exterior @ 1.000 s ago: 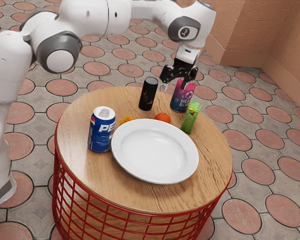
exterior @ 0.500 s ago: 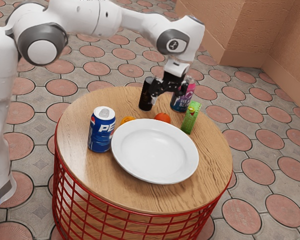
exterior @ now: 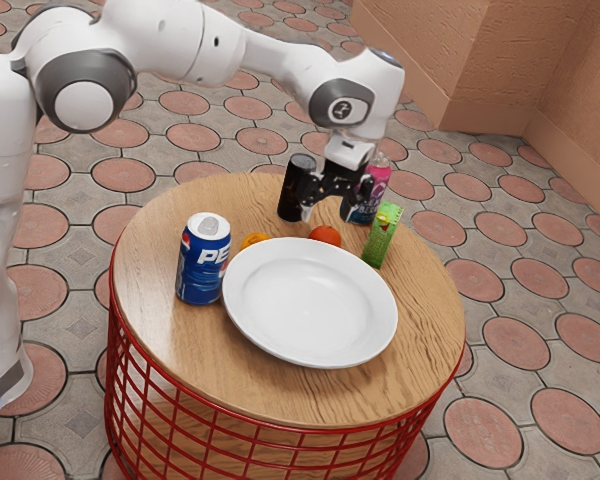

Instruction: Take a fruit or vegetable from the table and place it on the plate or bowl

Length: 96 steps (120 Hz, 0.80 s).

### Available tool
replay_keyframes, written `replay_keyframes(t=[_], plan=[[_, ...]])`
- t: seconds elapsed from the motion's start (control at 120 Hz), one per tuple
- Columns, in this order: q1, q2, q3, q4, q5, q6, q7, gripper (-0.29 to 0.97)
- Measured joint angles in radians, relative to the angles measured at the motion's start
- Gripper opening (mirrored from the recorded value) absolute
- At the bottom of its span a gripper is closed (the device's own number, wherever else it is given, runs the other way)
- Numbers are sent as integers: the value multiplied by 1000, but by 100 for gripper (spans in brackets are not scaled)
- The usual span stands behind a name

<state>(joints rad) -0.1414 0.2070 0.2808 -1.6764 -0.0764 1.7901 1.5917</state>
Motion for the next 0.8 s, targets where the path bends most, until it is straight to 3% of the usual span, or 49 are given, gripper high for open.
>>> replay_keyframes(t=[0.8], plan=[[-6,49,0,-39,1,90,-1,68]])
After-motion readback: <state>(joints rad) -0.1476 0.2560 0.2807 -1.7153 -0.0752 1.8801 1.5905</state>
